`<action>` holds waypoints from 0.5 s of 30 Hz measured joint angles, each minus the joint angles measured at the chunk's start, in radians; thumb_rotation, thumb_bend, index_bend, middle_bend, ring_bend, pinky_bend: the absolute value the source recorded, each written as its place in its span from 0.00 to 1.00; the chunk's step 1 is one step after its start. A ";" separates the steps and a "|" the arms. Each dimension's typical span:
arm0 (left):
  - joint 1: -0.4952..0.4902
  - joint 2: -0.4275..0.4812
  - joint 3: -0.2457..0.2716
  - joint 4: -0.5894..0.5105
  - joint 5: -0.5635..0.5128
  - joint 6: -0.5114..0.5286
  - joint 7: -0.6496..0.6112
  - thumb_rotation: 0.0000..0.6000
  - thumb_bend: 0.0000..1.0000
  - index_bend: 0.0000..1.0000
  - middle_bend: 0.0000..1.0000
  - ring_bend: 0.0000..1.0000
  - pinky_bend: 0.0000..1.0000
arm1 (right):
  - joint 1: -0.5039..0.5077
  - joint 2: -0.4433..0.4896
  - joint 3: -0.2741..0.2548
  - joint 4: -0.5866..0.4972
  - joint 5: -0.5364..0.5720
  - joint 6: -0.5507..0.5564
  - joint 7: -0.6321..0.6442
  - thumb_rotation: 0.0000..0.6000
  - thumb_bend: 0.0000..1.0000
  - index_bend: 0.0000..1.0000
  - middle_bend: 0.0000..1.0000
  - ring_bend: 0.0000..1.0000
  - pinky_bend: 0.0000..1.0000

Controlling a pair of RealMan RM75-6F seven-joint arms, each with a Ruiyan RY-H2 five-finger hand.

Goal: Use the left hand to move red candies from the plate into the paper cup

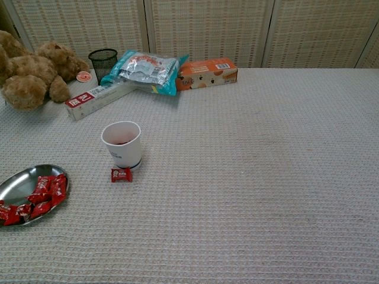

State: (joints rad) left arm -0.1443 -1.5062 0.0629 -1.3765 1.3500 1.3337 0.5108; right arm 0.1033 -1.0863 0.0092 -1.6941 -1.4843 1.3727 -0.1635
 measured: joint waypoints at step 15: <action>0.006 -0.014 -0.002 0.024 0.018 -0.011 -0.004 1.00 0.49 0.59 0.63 0.66 0.97 | 0.003 -0.002 0.002 -0.001 0.009 -0.008 -0.007 1.00 0.08 0.00 0.00 0.00 0.00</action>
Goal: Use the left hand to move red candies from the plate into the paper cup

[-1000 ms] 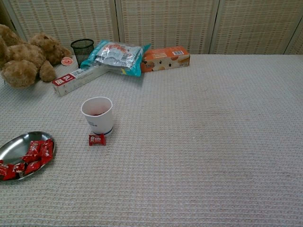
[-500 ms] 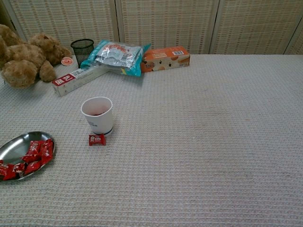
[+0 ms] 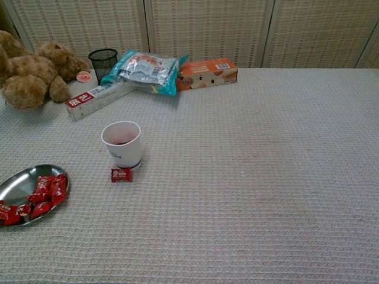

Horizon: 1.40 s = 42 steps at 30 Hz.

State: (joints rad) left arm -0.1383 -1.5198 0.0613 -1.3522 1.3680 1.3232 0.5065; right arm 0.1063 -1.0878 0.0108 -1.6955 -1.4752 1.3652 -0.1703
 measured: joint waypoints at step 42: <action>0.013 0.044 -0.012 -0.006 0.124 0.057 -0.299 1.00 0.74 0.75 0.77 0.72 1.00 | 0.003 -0.003 0.000 -0.001 0.006 -0.005 -0.007 1.00 0.08 0.00 0.00 0.00 0.00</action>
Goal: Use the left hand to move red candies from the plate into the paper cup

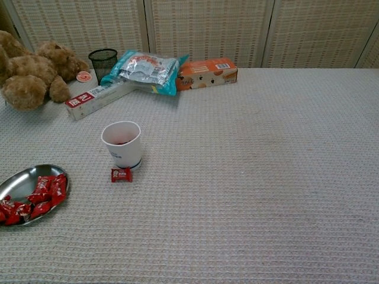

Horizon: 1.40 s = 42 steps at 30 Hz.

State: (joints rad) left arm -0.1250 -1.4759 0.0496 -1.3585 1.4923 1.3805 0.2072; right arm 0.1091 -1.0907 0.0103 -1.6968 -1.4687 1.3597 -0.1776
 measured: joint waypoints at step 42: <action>-0.498 -0.096 -0.299 -0.220 -0.255 -0.319 0.437 1.00 0.72 0.73 0.75 0.72 1.00 | 0.003 0.012 0.018 0.010 0.040 -0.009 0.034 1.00 0.08 0.00 0.00 0.00 0.00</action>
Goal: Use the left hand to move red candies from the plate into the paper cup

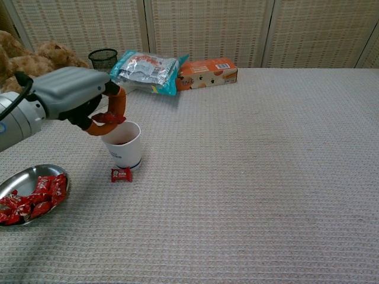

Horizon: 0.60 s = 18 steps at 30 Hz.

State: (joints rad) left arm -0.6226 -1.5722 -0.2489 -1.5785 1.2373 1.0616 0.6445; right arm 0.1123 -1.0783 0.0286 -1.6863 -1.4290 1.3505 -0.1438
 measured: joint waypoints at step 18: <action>-0.052 -0.035 0.046 0.047 -0.043 0.008 0.018 1.00 0.50 0.43 0.51 0.70 0.97 | -0.004 0.003 -0.001 -0.002 -0.007 0.009 0.007 1.00 0.08 0.00 0.00 0.00 0.00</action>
State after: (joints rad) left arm -0.6747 -1.6071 -0.2033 -1.5313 1.1946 1.0700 0.6624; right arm 0.1083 -1.0749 0.0281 -1.6881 -1.4362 1.3600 -0.1365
